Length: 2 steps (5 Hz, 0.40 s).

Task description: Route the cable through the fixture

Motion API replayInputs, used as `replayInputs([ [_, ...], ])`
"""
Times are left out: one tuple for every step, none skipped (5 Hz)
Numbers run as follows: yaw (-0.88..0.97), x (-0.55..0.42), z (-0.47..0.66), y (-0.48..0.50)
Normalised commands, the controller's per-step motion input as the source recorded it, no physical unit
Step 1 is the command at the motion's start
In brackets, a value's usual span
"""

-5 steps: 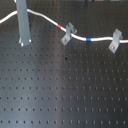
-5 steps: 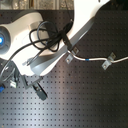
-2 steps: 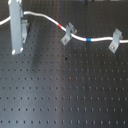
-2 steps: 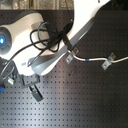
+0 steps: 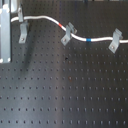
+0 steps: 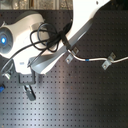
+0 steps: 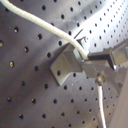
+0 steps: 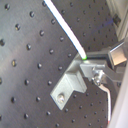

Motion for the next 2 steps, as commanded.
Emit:
replayInputs([
  [0.98,-0.117,0.10,-0.007],
  [0.90,-0.056,-0.27,0.058],
])
